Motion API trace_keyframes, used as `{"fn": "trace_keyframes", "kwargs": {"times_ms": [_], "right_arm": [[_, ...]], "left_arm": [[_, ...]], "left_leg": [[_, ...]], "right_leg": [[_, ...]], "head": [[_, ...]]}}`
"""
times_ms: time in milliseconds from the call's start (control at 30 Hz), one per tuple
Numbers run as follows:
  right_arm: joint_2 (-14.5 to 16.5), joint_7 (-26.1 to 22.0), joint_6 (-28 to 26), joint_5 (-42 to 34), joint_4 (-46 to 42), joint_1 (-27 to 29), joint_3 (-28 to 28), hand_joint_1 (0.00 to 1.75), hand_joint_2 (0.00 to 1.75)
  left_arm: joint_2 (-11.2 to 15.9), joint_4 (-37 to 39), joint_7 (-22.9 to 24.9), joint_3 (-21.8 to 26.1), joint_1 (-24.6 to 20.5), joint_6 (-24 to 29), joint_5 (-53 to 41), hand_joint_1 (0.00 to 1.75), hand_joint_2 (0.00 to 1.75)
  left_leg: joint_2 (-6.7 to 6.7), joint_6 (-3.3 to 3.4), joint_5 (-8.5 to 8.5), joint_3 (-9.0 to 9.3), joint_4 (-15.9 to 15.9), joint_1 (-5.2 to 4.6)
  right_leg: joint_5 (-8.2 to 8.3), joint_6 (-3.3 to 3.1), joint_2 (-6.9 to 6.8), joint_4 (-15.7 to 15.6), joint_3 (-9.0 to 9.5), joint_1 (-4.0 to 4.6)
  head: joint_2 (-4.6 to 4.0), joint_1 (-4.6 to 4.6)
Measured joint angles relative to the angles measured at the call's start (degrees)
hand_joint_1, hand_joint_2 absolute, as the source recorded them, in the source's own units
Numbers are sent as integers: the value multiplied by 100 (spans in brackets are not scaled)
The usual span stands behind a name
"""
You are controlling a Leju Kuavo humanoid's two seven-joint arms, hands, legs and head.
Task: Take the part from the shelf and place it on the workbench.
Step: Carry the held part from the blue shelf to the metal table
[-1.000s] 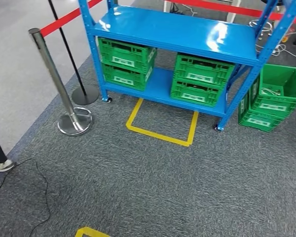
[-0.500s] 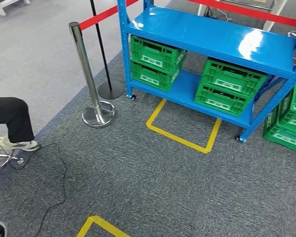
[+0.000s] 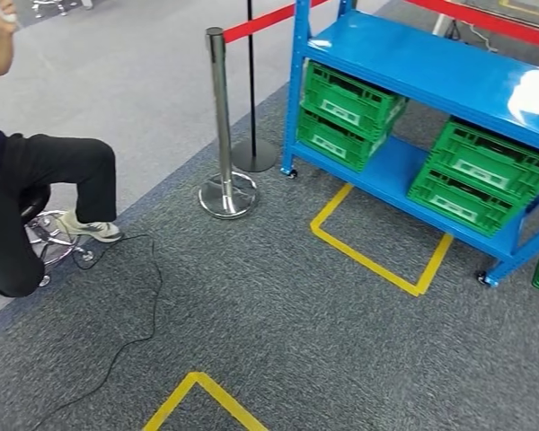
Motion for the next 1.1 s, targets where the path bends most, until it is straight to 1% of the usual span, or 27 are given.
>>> {"fn": "trace_keyframes", "kwargs": {"times_ms": [33, 100, 133, 167, 200, 233, 267, 333, 367, 400, 467, 500, 533, 600, 633, 667, 700, 733, 767, 800, 867, 900, 933, 967, 1000, 1033, 1100], "right_arm": [[2, -4, 4, 16, 0, 1, 0, 0, 0], [9, -16, 13, 42, 2, 10, 0, 0, 0], [13, -20, 17, 51, 3, 17, 0, 0, 0], [14, -22, 21, 57, 5, 22, 0, 0, 0], [15, -22, 21, 61, 6, 27, 0, 0, 0], [14, -23, 21, 63, 7, 30, 0, 0, 0], [14, -23, 21, 66, 7, 29, 0, 0, 0], [14, -29, 22, 76, 7, 23, 1, 0, 0], [14, -33, 23, 83, 7, 19, 2, 0, 0], [14, -37, 24, 90, 7, 15, 2, 0, 0], [13, -39, 26, 99, 7, 7, 2, 0, 0], [13, -39, 26, 104, 7, 1, 2, 0, 0], [13, -39, 27, 108, 7, -3, 2, 0, 0], [13, -39, 28, 114, 7, 1, 2, 0, 0], [13, -39, 28, 116, 7, 8, 2, 0, 0], [13, -39, 28, 116, 7, 14, 1, 0, 0], [13, -39, 28, 117, 7, 15, 1, 0, 0], [13, -39, 28, 117, 7, 13, 0, 0, 0], [13, -40, 28, 117, 8, 8, 0, 0, 0], [13, -40, 28, 117, 8, 1, 0, 0, 0], [13, -41, 28, 117, 9, -6, 0, 0, 0], [13, -41, 28, 118, 10, -8, 0, 0, 0], [13, -41, 28, 120, 10, -11, 1, 0, 0], [13, -41, 28, 122, 11, -16, 1, 0, 0], [13, -41, 28, 125, 11, -21, 1, 0, 0], [14, -41, 28, 128, 12, -23, 1, 0, 0], [15, -45, 29, 132, 15, -15, 0, 0, 0]], "left_arm": [[-1, -21, -9, 4, 11, 5, -8, 175, 175], [-1, -57, -20, 7, 28, 22, -24, 175, 175], [-1, -68, -22, 7, 37, 31, -27, 175, 175], [-1, -73, -23, 7, 49, 36, -29, 175, 175], [-2, -76, -23, 9, 63, 39, -30, 175, 175], [-3, -80, -23, 11, 74, 42, -30, 175, 175], [-4, -87, -23, 15, 80, 44, -31, 175, 175], [-5, -123, -23, 25, 86, 46, -31, 175, 175], [-5, -146, -24, 31, 88, 46, -30, 175, 175], [-6, -168, -25, 35, 93, 47, -29, 175, 175], [-10, -201, -25, 44, 123, 50, -28, 175, 175], [-11, -211, -25, 49, 144, 51, -27, 175, 175], [-12, -218, -25, 52, 154, 51, -27, 175, 175], [-10, -222, -26, 55, 152, 50, -24, 175, 175], [-10, -222, -26, 53, 147, 48, -20, 175, 175], [-10, -222, -26, 51, 149, 45, -16, 175, 175], [-10, -222, -26, 50, 154, 43, -13, 175, 175], [-9, -222, -26, 50, 158, 40, -12, 175, 175], [-9, -222, -26, 50, 160, 39, -12, 175, 175], [-8, -222, -26, 50, 160, 39, -12, 175, 175], [-6, -222, -25, 48, 149, 39, -12, 175, 175], [-6, -222, -25, 46, 148, 39, -12, 175, 175], [-6, -222, -25, 46, 149, 39, -12, 175, 175], [-6, -222, -25, 47, 155, 42, -12, 175, 175], [-7, -222, -26, 48, 161, 45, -12, 175, 175], [-7, -223, -26, 48, 161, 49, -12, 175, 175], [-8, -224, -26, 44, 148, 51, -13, 175, 175]], "left_leg": [[-58, 38, 21, -19, -2, 4], [-165, 91, 55, -63, -4, 6], [-231, 107, 67, -85, -4, 4], [-301, 117, 78, -103, -4, 1], [-377, 118, 87, -113, -4, 0], [-454, 112, 96, -118, -4, 0], [-532, 100, 106, -120, -4, 3], [-675, 54, 126, -135, 4, 5], [-735, 21, 141, -150, 7, 8], [-792, -15, 157, -166, 3, 13], [-894, -97, 203, -191, -30, 40], [-845, -121, 188, -213, -15, 41], [-723, -136, 100, -274, 92, 29], [-392, -140, -284, -532, 666, -14], [-300, -144, -494, -694, 1052, -27], [-264, -147, -626, -813, 1358, -32], [-246, -146, -646, -844, 1495, -34], [-231, -143, -565, -774, 1427, -37], [-196, -136, -412, -608, 1174, -41], [-92, -125, -244, -381, 811, -48], [148, -79, -54, -24, 165, -74], [218, -45, -31, 44, 8, -89], [198, -9, -30, 42, -46, -103], [124, 36, -15, 18, -40, -104], [67, 65, 1, 5, -52, -99], [8, 95, 21, -3, -64, -88], [-99, 141, 50, -24, -76, -64]], "right_leg": [[-129, 30, 136, 164, -57, -16], [-541, 62, 461, 826, -348, -29], [-721, 62, 540, 1216, -524, -29], [-811, 56, 576, 1498, -656, -28], [-786, 42, 593, 1586, -700, -28], [-651, 21, 613, 1445, -636, -28], [-445, -6, 663, 1110, -475, -29], [-116, -47, 936, 334, -118, -36], [-42, -49, 1036, 93, -12, -35], [-30, -47, 1091, -10, 30, -29], [-3, -71, 971, -38, 64, -12], [26, -104, 905, -63, 80, -11], [61, -143, 828, -93, 91, -14], [107, -195, 664, -127, 62, -8], [114, -209, 579, -128, 43, 2], [117, -213, 493, -127, 28, 14], [118, -215, 408, -126, 16, 22], [119, -215, 329, -125, 10, 27], [117, -213, 255, -124, 10, 30], [113, -205, 186, -119, 15, 35], [90, -161, 72, -77, 1, 70], [85, -133, 18, -61, -9, 87], [84, -108, -39, -47, -18, 100], [86, -85, -96, -52, -17, 95], [58, -56, -65, -27, -29, 85], [-22, -24, 47, 73, -71, 71], [-341, 40, 395, 614, -315, 37]], "head": [[0, 9], [0, 22], [0, 22], [0, 24], [0, 25], [0, 27], [0, 30], [0, 27], [0, 26], [0, 23], [0, 21], [0, 19], [0, 12], [0, -5], [0, -12], [0, -12], [0, -10], [0, -10], [0, -10], [0, -11], [0, -15], [0, -13], [0, -12], [0, -8], [0, -5], [0, 7], [0, 39]]}}
